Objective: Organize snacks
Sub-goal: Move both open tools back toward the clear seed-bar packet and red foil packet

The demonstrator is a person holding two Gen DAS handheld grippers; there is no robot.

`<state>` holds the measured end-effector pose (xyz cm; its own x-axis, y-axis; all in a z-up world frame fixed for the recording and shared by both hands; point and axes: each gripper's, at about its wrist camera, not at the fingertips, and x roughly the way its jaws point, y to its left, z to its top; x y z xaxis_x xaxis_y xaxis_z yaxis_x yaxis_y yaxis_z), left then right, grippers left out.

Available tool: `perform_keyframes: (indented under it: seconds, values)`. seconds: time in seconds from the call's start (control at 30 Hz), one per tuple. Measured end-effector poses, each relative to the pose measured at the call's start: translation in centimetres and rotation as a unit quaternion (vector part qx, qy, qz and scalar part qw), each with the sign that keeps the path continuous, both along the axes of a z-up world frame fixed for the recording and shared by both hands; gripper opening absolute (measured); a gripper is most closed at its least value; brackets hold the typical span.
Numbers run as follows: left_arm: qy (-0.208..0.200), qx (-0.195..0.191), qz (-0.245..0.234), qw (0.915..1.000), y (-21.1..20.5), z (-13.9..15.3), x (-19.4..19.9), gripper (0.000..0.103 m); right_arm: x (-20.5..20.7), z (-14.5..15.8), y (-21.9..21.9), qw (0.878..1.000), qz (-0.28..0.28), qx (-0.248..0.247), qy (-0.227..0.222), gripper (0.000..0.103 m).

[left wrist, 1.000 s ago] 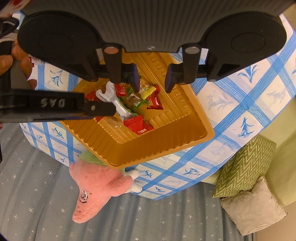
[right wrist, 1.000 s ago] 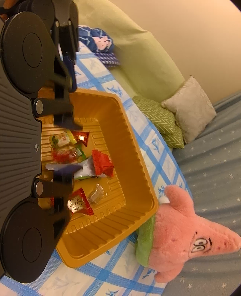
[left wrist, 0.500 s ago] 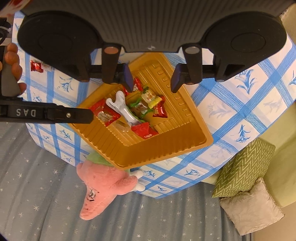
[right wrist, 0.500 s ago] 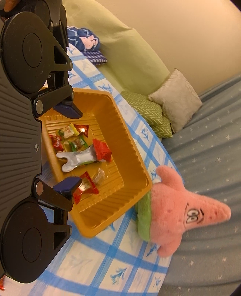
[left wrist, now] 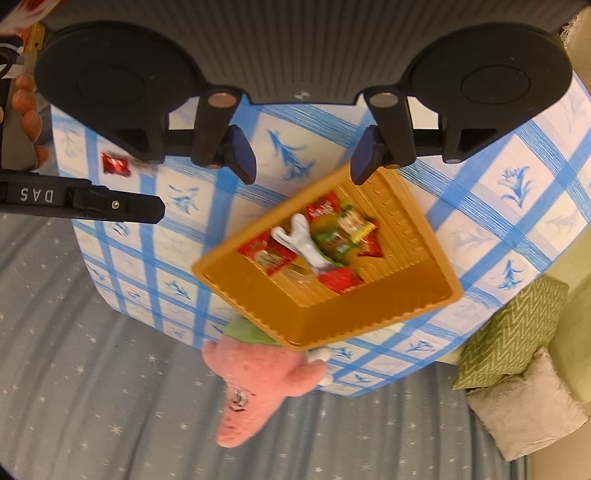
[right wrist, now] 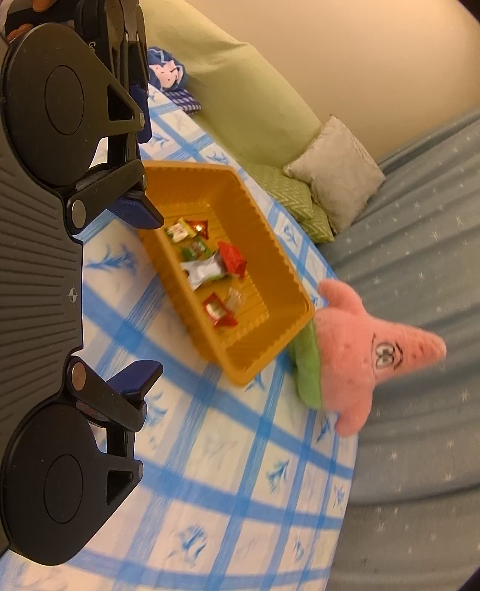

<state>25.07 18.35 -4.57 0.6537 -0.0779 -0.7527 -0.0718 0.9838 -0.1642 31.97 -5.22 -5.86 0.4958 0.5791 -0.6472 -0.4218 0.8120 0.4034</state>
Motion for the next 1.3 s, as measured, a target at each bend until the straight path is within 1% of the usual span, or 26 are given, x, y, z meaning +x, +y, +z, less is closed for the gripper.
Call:
perform_keyframes:
  seconds: [0.33, 0.67, 0.97, 1.3]
  values:
    - [0.011, -0.005, -0.044, 0.9989, -4.7, -0.4, -2.0, 0.055, -4.1, -0.7, -5.4, 0.999, -0.038, -0.018, 0.013, 0.079]
    - [0.024, -0.004, -0.087, 0.9959, -9.5, -1.2, -3.3, 0.056, -7.4, -1.6, -10.3, 0.996, -0.074, -0.037, 0.021, 0.080]
    - [0.037, -0.001, -0.128, 0.9910, -14.1, -2.2, -3.3, 0.056, -8.8, -2.4, -14.3, 0.993, -0.105, -0.049, 0.029, 0.080]
    - [0.047, 0.011, -0.160, 0.9860, -17.7, -4.0, -2.0, 0.056, -8.6, -3.9, -16.9, 0.990, -0.120, -0.067, 0.041, 0.080]
